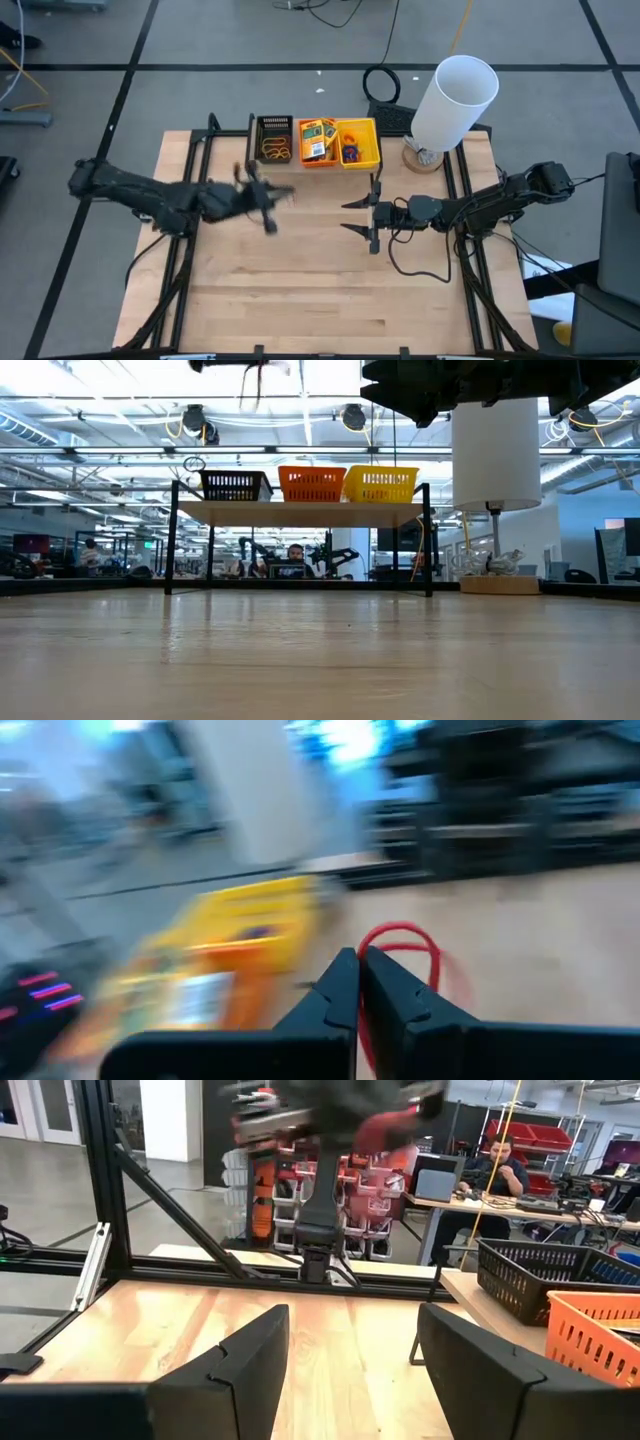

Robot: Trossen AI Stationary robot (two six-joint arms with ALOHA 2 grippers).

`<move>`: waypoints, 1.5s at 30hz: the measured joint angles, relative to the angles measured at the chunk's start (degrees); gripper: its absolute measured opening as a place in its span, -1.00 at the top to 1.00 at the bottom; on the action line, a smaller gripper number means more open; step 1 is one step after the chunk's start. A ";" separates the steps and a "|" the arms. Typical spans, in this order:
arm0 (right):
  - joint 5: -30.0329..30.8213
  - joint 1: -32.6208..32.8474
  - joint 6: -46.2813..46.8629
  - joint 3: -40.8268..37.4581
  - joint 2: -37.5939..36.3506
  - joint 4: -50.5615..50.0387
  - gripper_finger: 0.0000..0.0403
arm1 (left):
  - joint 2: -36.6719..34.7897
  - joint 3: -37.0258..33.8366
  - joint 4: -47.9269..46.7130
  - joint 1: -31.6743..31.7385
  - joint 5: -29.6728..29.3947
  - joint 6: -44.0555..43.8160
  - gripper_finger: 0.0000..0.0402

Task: Pick & Place Office Desk Supplies
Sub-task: Put the red rubberband into the black bin on the shelf, then return to Home Position

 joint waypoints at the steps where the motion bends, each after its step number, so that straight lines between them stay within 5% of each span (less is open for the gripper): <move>1: 0.00 0.00 0.00 0.00 0.00 0.00 -0.05 | -1.44 0.00 -0.90 1.55 -2.26 1.21 1.00; 10: 0.00 0.00 0.00 0.00 0.00 0.07 -0.05 | -8.27 0.00 -2.04 19.01 -7.05 7.90 1.00; 20: 0.00 0.00 0.00 0.00 0.00 0.04 -0.05 | -6.16 0.00 -2.36 33.27 3.06 7.90 1.00; 31: -0.04 0.00 0.00 0.00 0.00 -0.02 -0.05 | -4.01 0.00 -5.96 37.14 7.44 4.87 0.94; 45: -0.15 0.00 1.06 0.00 0.00 -0.05 -0.05 | -4.02 0.00 -7.81 38.42 12.48 0.04 0.26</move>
